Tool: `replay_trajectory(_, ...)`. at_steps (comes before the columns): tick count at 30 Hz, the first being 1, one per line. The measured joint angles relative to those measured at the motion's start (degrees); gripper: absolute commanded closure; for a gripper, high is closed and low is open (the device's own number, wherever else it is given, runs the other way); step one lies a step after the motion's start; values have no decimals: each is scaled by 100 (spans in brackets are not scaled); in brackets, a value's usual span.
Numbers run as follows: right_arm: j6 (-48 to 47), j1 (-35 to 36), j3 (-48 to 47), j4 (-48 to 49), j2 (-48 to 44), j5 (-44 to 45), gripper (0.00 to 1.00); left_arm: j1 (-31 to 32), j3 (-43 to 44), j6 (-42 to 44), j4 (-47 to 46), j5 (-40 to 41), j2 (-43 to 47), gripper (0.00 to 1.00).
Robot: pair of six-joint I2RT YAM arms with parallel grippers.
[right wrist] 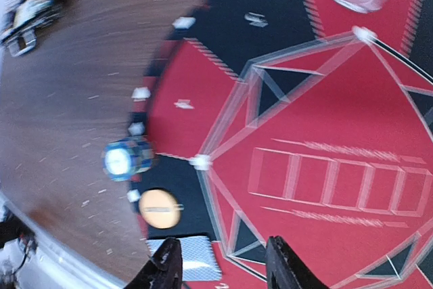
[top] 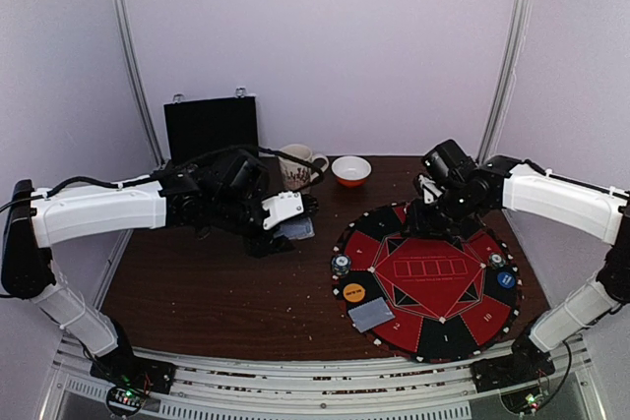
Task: Distribute texas hold em gaming equipment
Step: Pick up the poker card from the face-down deck piles.
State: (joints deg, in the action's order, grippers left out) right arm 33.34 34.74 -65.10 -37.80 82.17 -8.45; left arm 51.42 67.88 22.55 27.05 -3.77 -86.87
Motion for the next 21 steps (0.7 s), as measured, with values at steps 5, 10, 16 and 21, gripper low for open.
replay_trajectory(5,-98,474,2,1351,-33,-1287,28,0,0,9,-48,-22,17,43)
replay_trajectory(10,114,695,-24,2944,122,-2262,16,0,0,44,-70,-63,20,43)
replay_trajectory(16,140,704,-271,3685,949,-2802,10,0,0,50,-160,-210,20,43)
replay_trajectory(21,136,763,-282,3945,1255,-3215,10,0,0,50,-177,-374,20,43)
